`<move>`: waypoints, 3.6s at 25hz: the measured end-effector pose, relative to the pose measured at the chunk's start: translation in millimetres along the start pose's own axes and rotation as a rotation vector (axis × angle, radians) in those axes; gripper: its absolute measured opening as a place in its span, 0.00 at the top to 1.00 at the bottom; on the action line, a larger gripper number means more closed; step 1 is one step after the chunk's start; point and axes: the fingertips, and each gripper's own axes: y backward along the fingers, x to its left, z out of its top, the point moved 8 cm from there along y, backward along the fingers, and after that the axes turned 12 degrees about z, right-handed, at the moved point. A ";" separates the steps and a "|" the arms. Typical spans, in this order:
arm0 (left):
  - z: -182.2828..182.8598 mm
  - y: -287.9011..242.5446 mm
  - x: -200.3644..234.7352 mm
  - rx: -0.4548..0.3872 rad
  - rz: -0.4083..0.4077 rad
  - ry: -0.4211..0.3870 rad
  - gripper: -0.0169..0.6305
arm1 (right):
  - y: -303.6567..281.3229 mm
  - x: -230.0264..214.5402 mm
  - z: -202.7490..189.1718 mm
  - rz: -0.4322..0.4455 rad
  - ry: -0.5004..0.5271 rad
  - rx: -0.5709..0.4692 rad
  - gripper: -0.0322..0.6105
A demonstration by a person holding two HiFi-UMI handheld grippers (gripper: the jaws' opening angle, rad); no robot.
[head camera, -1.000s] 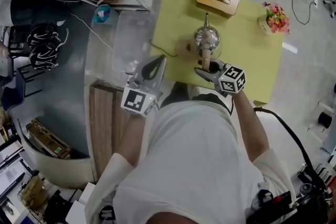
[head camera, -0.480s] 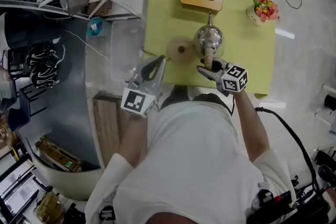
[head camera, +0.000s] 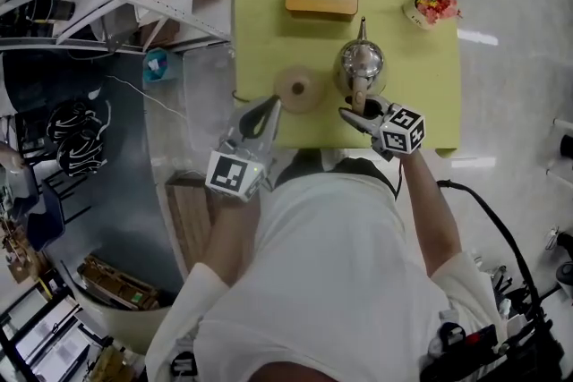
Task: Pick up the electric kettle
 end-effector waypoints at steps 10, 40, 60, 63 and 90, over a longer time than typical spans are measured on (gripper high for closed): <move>5.3 -17.9 -7.0 0.014 -0.056 -0.020 0.97 | 20.9 -11.7 -5.3 -0.059 -0.033 -0.059 0.72; -9.2 -56.2 -12.9 0.092 -0.156 -0.019 0.97 | 37.8 -32.8 -38.6 -0.142 -0.084 -0.102 0.72; -27.3 -59.4 -15.4 0.106 -0.202 -0.001 0.97 | 33.4 -29.9 -62.1 -0.201 -0.080 -0.056 0.73; -28.7 -59.5 -16.1 0.099 -0.204 -0.008 0.97 | 32.0 -30.0 -64.7 -0.209 -0.076 -0.050 0.73; -47.9 -46.4 -15.6 0.085 -0.192 -0.009 0.97 | 21.5 -32.3 -85.7 -0.241 -0.041 0.015 0.73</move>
